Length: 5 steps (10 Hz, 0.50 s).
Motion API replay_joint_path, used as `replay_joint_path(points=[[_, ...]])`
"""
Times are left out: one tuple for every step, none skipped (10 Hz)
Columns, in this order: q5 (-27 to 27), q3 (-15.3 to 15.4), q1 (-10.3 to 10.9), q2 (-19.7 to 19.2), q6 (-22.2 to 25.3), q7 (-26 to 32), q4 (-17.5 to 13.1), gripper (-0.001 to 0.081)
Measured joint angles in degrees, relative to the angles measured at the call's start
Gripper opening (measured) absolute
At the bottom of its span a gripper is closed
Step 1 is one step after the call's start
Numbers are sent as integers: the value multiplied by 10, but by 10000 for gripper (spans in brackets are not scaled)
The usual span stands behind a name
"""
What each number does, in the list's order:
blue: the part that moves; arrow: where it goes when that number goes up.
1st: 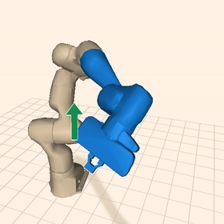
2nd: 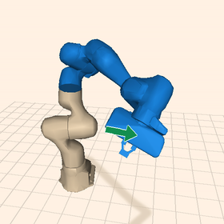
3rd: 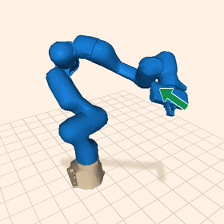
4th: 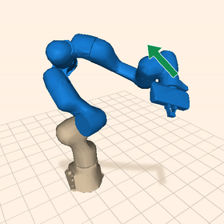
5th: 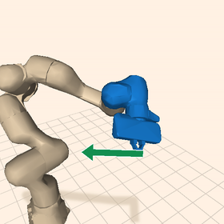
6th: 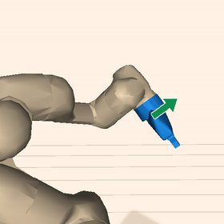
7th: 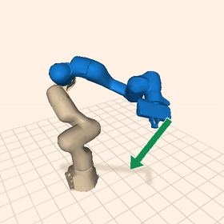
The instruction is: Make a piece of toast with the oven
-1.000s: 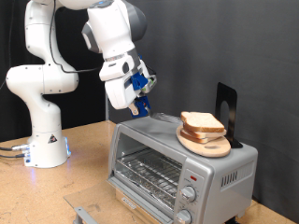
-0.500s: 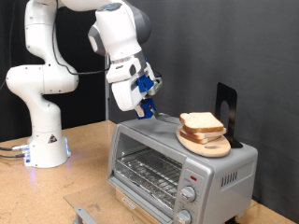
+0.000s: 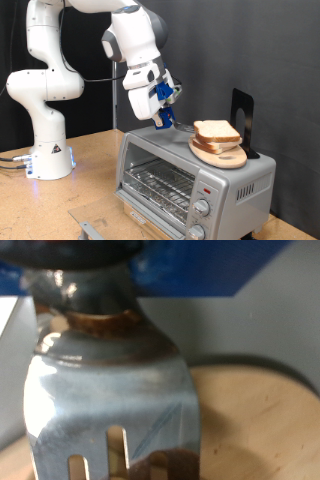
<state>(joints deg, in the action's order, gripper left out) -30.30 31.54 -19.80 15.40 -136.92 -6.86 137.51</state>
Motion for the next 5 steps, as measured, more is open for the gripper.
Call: replay_joint_path(points=[[1,4,0,-8,-12,-6,-6,393],[3,7,0,-15,-22,-13,-12,393],[6,9,0,-23,-30,-19,-18,393],[11,10,0,-28,-32,-24,-24,393],[18,10,0,-35,-33,-31,-30,393]])
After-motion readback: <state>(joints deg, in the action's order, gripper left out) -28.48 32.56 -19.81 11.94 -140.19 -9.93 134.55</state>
